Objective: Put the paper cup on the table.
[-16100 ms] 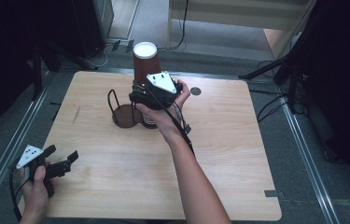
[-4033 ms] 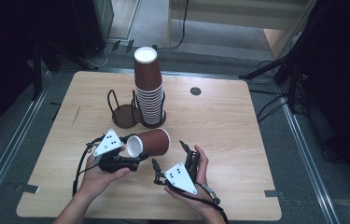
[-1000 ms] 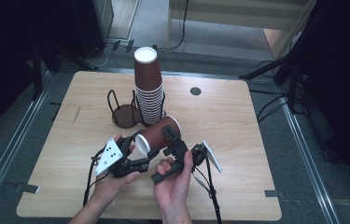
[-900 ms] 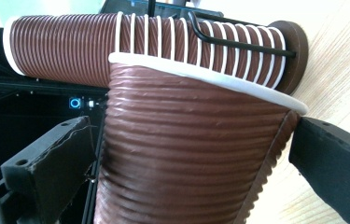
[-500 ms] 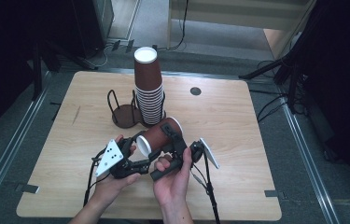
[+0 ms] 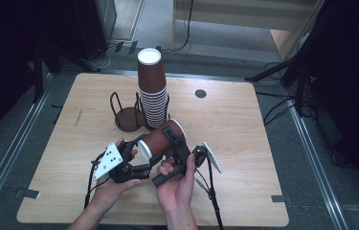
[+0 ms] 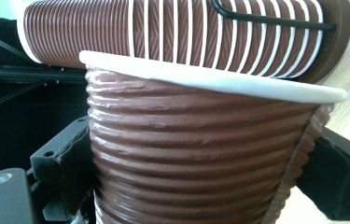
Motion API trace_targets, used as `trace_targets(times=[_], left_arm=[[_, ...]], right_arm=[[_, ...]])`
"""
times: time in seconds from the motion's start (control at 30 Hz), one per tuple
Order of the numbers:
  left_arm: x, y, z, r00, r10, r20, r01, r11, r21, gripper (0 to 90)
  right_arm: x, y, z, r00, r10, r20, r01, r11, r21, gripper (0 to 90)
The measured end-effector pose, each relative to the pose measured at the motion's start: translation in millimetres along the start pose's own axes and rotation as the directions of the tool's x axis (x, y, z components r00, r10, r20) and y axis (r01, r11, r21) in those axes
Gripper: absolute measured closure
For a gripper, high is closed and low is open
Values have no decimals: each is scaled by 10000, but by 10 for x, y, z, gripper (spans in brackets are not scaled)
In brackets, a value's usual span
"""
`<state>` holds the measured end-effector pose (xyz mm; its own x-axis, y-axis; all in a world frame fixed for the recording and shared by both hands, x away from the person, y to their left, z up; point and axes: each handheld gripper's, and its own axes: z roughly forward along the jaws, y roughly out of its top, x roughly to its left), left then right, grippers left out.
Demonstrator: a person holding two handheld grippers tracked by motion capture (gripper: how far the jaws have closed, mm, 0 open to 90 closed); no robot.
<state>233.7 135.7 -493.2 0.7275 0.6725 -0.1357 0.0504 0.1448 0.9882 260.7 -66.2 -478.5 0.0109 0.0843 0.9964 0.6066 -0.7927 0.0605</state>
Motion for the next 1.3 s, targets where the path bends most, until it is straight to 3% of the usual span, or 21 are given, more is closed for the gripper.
trace_targets(times=[0.07,0.13,0.23,0.4,0.53,0.73,1.1,1.2,1.3], left_arm=[[-1,23,-13,9998,-157,-111,159,9998,143,206],[0,42,-27,9994,-262,-216,266,9995,183,128],[1,72,-47,9977,-564,-389,573,9981,231,121],[47,66,-82,9960,-825,-358,845,9946,610,4],[70,35,-121,9945,-679,-795,761,9915,1051,0],[158,-2,-240,9886,-907,-1200,1064,9855,1321,0],[365,-58,-477,9727,-1059,-2064,1372,9801,1437,0],[424,-66,-543,9672,-1101,-2288,1458,9785,1456,1],[499,-79,-612,9602,-1111,-2562,1514,9780,1434,0]], right_arm=[[6,-9,0,10000,-66,-19,65,9999,-120,101],[5,0,-3,9998,-202,63,203,9994,-276,111],[2,18,-10,9986,-517,113,522,9977,-426,112],[-7,50,-15,9952,-952,221,964,9932,-657,112],[4,77,-30,9924,-1209,219,1223,9889,-844,112],[12,112,-62,9851,-1703,248,1720,9786,-1130,113],[7,149,-81,9632,-2643,497,2688,9517,-1483,114],[12,163,-84,9545,-2923,587,2979,9425,-1514,114],[16,185,-87,9396,-3346,717,3418,9268,-1555,114]])
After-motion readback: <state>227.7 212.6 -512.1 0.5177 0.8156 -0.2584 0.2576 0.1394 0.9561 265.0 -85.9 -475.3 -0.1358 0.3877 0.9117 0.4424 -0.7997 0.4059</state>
